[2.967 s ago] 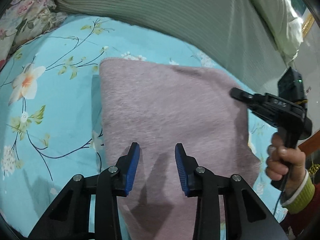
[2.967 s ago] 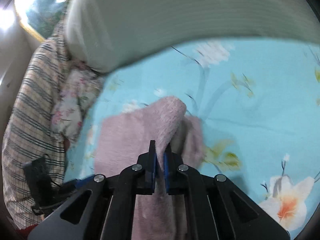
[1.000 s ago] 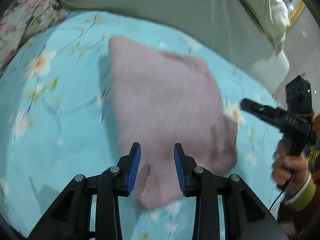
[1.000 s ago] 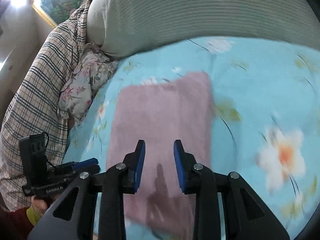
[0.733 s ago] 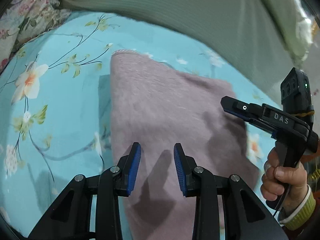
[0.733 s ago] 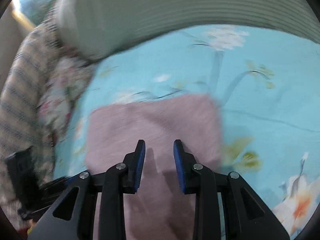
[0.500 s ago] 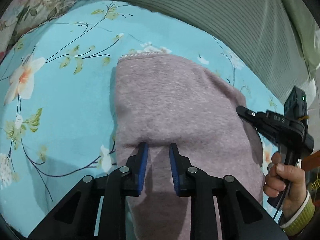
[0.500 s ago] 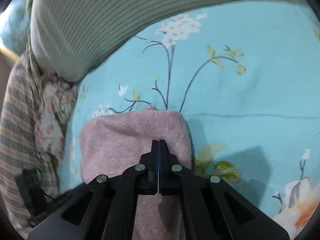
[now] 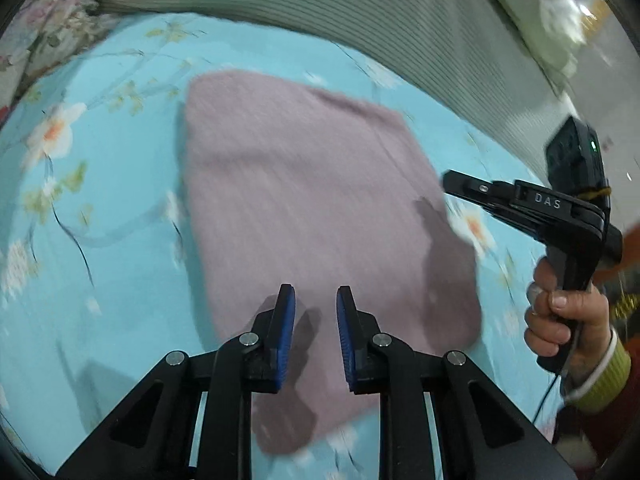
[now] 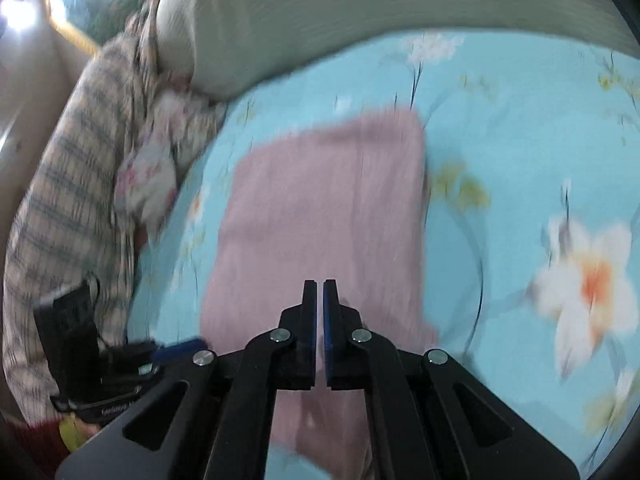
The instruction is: Fold small clothes
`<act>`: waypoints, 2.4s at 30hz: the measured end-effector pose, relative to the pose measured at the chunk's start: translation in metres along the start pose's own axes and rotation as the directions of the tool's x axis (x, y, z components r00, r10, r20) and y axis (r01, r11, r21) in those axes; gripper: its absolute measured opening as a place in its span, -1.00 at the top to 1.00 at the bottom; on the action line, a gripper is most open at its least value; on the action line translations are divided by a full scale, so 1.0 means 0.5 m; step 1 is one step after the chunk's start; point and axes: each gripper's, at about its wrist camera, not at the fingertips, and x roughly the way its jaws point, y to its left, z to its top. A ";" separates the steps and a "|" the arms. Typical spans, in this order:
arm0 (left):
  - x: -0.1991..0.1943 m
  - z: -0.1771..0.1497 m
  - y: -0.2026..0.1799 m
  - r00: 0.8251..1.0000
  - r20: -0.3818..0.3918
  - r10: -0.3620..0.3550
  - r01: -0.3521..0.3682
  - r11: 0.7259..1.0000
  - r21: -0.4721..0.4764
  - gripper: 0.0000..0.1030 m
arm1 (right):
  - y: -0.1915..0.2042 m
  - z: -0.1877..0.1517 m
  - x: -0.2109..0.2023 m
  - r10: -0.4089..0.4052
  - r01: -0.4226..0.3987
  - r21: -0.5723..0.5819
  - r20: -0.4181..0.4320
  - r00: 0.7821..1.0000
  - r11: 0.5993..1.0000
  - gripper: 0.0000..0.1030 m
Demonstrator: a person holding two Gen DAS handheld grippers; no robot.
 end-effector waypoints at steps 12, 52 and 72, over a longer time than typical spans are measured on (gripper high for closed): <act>0.021 -0.105 0.024 0.995 -0.088 0.047 -0.048 0.999 -0.005 0.68 | 0.020 -0.113 -0.028 -0.052 0.050 -0.047 -0.036 0.998 0.998 0.93; -0.067 -0.123 0.049 0.992 -0.024 0.124 -0.125 0.992 -0.012 0.27 | 0.025 -0.057 -0.046 -0.225 0.224 0.018 0.077 0.971 0.974 0.12; 0.038 0.006 0.060 0.977 -0.060 0.207 -0.210 0.976 -0.059 0.21 | -0.082 0.071 0.053 -0.202 0.188 0.225 0.045 0.978 0.956 0.79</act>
